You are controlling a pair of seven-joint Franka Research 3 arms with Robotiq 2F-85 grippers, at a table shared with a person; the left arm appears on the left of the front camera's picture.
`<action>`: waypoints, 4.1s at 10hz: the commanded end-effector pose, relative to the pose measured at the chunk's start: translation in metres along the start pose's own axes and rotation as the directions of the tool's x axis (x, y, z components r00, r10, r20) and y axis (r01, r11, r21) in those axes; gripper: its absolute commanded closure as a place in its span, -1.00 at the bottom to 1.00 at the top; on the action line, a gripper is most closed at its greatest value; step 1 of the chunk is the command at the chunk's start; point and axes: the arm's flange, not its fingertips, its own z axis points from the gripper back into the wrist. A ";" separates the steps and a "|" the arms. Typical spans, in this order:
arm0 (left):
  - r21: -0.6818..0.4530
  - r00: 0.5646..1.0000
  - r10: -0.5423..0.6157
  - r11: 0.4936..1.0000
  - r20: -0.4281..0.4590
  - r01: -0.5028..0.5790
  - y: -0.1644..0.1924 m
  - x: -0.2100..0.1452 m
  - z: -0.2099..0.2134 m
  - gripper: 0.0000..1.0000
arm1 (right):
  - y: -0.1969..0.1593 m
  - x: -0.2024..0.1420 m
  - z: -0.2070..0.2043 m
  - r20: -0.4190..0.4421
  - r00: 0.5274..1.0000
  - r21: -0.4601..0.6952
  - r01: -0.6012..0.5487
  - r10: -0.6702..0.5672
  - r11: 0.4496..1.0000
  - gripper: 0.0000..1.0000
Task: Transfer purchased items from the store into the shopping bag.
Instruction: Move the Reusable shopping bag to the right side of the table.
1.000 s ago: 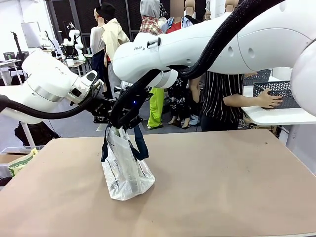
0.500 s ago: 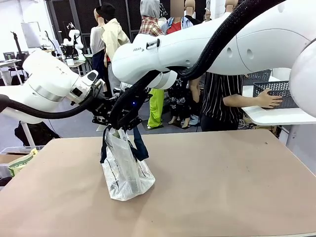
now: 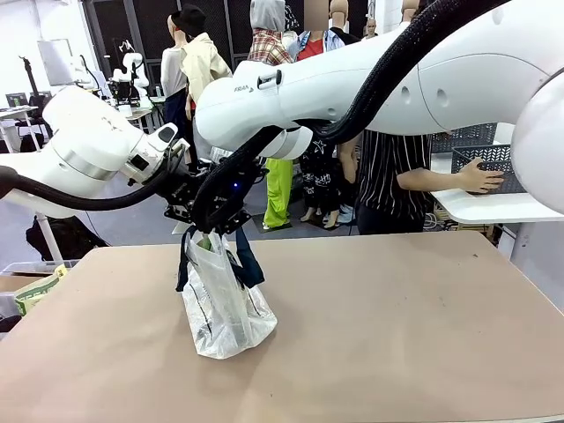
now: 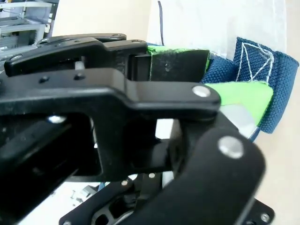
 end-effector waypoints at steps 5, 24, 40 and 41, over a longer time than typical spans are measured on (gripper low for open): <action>-0.095 0.993 -0.012 0.996 -0.119 0.001 -0.010 0.002 -0.018 0.12 | 0.010 0.005 -0.002 0.001 0.999 0.007 -0.034 0.034 0.999 1.00; -0.020 0.987 0.000 1.000 -0.160 -0.003 -0.011 0.001 -0.033 1.00 | 0.010 0.004 -0.003 0.002 0.999 0.005 -0.038 0.038 0.999 1.00; 0.050 0.992 0.034 0.998 -0.121 -0.028 -0.005 0.001 -0.025 1.00 | 0.005 -0.026 0.040 0.134 0.991 0.028 -0.009 0.005 1.000 -0.47; 0.060 0.992 0.051 0.997 -0.119 -0.044 -0.006 0.001 -0.025 1.00 | 0.002 -0.034 0.050 0.153 0.988 0.039 -0.016 0.010 0.999 -0.65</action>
